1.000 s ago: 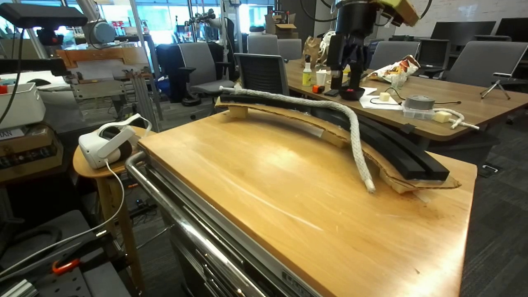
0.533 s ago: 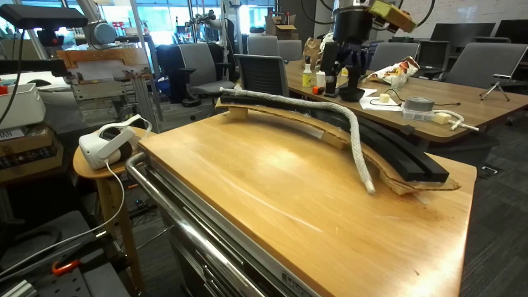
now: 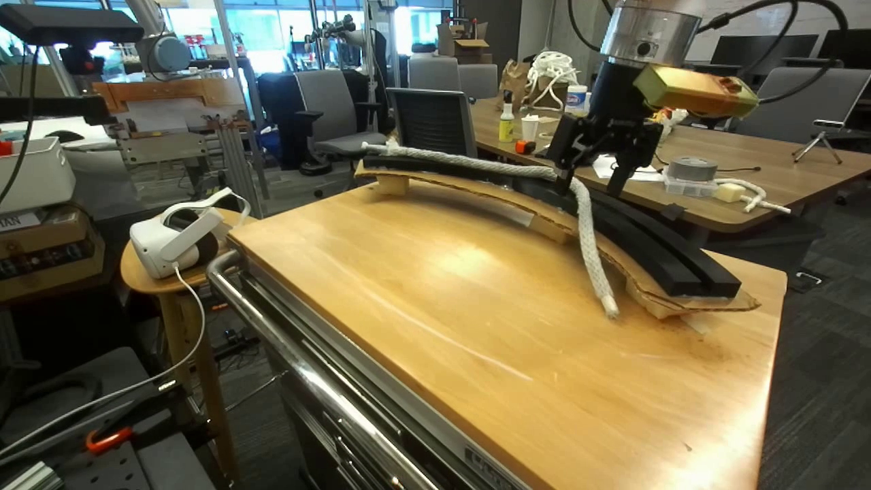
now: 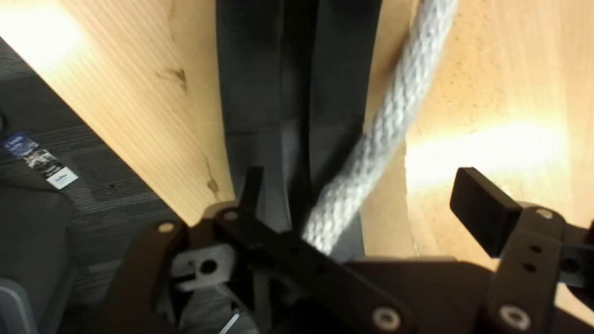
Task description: Place the rope on the platform
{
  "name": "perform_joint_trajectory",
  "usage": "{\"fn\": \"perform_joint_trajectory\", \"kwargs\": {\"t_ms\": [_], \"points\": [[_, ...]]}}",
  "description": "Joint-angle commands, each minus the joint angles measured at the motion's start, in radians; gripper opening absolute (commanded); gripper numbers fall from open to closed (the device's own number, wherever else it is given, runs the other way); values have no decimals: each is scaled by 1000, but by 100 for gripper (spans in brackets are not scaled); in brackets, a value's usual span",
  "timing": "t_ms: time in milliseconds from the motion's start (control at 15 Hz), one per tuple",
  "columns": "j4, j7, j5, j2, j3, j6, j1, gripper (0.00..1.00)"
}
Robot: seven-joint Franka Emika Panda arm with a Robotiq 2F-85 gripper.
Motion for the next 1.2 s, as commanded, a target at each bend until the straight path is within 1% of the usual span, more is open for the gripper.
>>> {"fn": "perform_joint_trajectory", "kwargs": {"t_ms": [0,67,133,200,267,333,400,467,600,733,933,1000,1067,1133], "points": [[-29,0,17,-15,5,32,-18,100],[-56,0,27,-31,4,50,-26,100],[-96,47,36,-62,-3,100,-17,100],[-129,65,43,-86,-2,121,-16,100],[-143,87,48,-94,-1,113,-18,100],[-157,110,58,-100,1,74,-25,100],[-187,134,77,-110,4,59,-36,100],[-234,164,103,-127,5,67,-48,100],[-356,199,165,-179,4,123,-70,100],[-434,214,241,-217,2,189,-89,100],[-562,231,336,-287,-7,315,-90,100],[-607,230,353,-312,-10,352,-86,78],[-652,227,363,-338,-13,396,-78,75],[-679,227,366,-355,-16,435,-72,67]]}}
